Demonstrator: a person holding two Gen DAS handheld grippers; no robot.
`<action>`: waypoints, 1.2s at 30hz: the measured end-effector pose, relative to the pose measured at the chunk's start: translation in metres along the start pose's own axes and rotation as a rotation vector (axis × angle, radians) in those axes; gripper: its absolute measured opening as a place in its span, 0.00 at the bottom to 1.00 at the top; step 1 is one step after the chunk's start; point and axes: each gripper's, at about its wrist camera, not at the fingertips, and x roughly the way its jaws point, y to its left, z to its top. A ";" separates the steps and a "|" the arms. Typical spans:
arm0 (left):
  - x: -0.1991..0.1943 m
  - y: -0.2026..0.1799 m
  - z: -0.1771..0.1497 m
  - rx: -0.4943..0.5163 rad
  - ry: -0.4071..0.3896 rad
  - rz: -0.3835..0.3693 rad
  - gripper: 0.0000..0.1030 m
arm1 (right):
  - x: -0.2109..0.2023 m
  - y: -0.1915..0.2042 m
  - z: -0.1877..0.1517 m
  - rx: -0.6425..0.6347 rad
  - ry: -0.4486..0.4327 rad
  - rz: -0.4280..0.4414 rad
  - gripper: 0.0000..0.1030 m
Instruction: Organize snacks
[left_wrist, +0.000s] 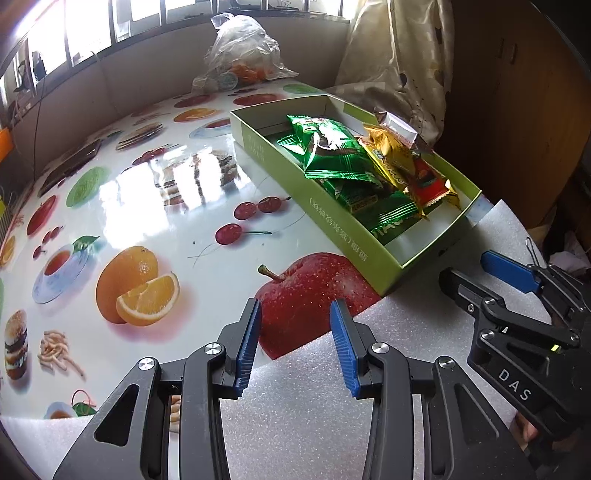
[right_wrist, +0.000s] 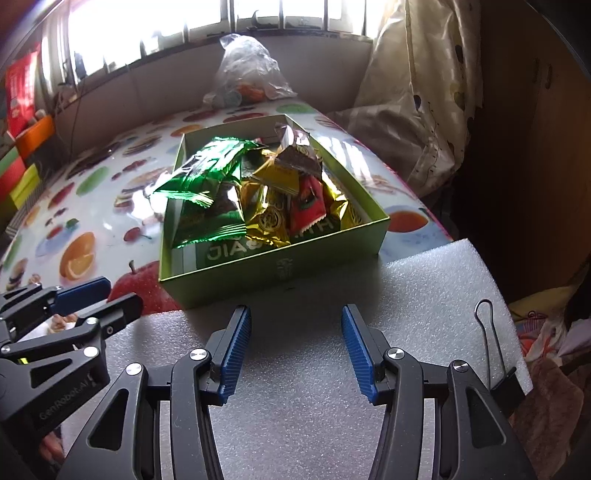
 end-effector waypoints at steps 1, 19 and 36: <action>0.001 0.000 0.000 0.001 0.000 0.002 0.39 | 0.000 0.000 0.000 -0.005 -0.003 -0.004 0.50; 0.002 0.000 -0.003 -0.018 -0.016 0.015 0.39 | 0.003 0.002 -0.003 0.006 -0.024 -0.013 0.52; 0.003 0.002 -0.003 -0.025 -0.017 0.010 0.39 | 0.002 0.000 -0.003 0.018 -0.032 -0.015 0.53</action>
